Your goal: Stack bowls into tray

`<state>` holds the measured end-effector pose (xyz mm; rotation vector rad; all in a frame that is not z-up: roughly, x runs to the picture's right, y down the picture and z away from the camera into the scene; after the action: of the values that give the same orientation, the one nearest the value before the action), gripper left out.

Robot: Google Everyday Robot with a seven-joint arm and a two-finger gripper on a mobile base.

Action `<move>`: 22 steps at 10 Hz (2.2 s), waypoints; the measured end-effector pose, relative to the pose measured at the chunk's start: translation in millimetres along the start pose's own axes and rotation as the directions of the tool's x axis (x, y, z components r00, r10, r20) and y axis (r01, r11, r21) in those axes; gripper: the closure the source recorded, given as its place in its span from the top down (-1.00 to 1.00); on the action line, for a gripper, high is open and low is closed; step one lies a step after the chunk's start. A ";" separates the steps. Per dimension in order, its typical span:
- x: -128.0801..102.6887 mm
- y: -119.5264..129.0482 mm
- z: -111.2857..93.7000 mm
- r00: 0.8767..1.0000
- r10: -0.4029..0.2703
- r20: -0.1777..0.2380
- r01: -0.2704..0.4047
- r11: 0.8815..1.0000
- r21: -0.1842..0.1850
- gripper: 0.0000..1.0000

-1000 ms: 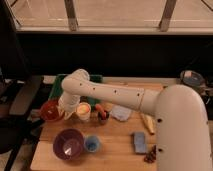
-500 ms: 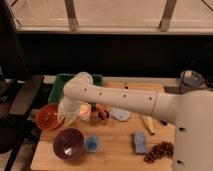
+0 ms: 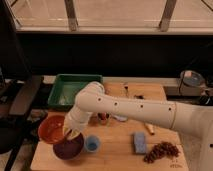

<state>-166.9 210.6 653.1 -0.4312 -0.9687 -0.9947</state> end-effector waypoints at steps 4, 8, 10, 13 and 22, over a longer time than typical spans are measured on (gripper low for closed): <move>-9.9 31.3 25.3 0.990 0.119 0.079 -0.113 0.991 -0.078 0.41; -8.1 52.7 26.0 0.973 0.225 0.052 -0.219 0.971 -0.093 0.46; -7.5 53.3 25.4 0.972 0.232 0.049 -0.226 0.970 -0.092 0.46; -7.1 54.2 25.4 0.971 0.233 0.048 -0.228 0.969 -0.092 0.46; -7.0 54.4 25.9 0.971 0.232 0.047 -0.227 0.969 -0.095 0.46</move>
<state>-134.3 259.8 666.8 -0.6352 -0.9053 -0.8198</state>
